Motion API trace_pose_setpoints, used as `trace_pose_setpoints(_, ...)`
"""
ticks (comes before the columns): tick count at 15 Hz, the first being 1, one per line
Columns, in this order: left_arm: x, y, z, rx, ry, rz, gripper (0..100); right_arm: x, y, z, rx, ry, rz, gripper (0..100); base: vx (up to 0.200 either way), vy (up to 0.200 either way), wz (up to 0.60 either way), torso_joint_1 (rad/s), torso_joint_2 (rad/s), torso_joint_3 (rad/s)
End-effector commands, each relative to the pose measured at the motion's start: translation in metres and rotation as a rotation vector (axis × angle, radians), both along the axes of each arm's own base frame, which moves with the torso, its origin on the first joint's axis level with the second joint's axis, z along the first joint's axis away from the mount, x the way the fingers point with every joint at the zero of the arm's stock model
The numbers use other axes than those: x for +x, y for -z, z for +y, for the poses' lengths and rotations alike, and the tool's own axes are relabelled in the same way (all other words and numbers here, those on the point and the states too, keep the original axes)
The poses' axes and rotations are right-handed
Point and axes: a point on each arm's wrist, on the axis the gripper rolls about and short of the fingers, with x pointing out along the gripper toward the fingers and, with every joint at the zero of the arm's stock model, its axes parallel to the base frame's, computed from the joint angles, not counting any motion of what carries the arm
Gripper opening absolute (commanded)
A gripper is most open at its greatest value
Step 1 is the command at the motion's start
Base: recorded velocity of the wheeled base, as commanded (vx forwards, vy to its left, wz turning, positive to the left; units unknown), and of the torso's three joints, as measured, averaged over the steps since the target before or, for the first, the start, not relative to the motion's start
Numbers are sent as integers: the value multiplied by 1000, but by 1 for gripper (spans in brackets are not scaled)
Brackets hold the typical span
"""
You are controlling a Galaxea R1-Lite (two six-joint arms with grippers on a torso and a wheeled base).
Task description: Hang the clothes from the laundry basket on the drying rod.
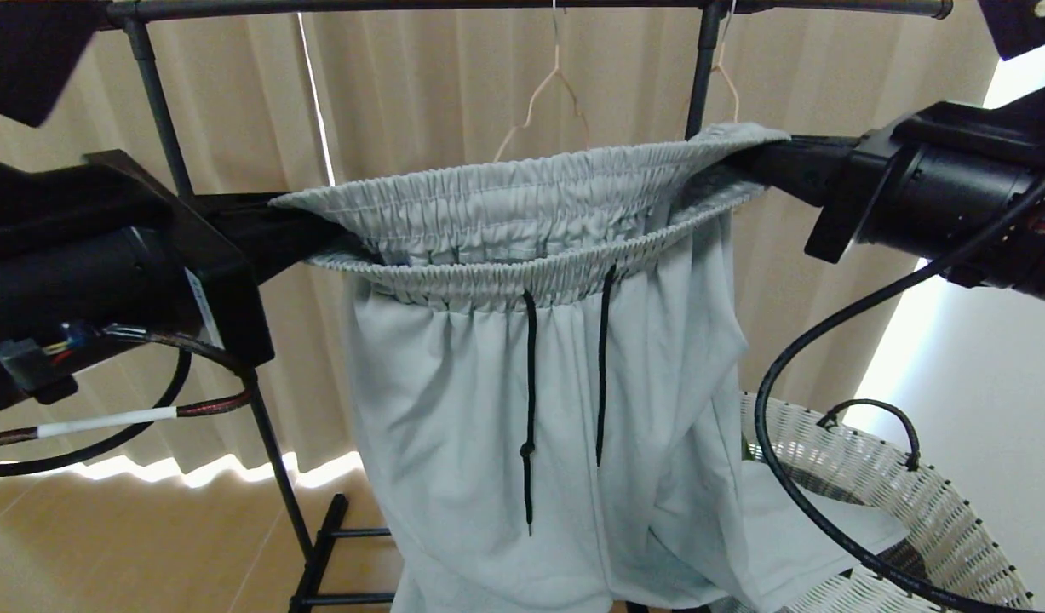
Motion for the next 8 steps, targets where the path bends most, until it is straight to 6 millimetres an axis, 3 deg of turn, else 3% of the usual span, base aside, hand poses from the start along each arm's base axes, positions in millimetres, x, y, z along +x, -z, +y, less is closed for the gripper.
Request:
trace_pose_setpoints(1,12,9,-7,35,-8,33,0,-5,8,-10,-10,33,14,0,0,0,0,0,0,0)
trace_pose_setpoints(8,31,-10,-19,128,-52,85,0,-19,15,-30,-13,101,23,0,0,0,0,0,0,0)
